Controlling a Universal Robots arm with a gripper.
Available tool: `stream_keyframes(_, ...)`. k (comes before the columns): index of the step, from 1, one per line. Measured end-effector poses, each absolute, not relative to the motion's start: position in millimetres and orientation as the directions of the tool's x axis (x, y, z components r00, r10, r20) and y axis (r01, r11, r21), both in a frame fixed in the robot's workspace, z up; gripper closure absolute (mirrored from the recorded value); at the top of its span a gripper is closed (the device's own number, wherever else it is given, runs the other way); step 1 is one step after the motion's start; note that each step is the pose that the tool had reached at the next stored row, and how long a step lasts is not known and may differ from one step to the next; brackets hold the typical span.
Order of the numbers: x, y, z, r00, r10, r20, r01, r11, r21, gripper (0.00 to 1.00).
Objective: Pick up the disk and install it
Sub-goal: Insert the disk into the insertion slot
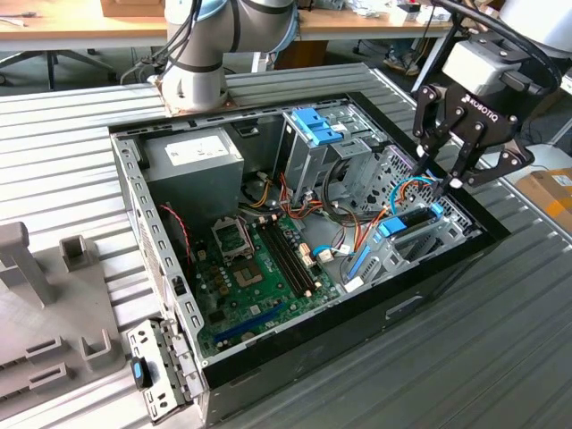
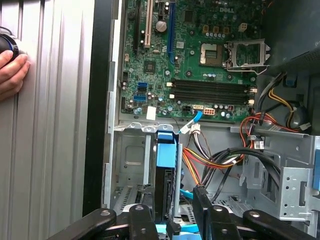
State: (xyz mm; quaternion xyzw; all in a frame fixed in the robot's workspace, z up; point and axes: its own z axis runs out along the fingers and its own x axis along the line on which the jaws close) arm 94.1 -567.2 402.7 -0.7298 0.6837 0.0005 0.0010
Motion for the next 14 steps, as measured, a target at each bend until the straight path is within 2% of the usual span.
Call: stream_keyframes(14,105,-562,403,0.078,-0.997,-0.002,-0.997,-0.078,-0.001,0.56)
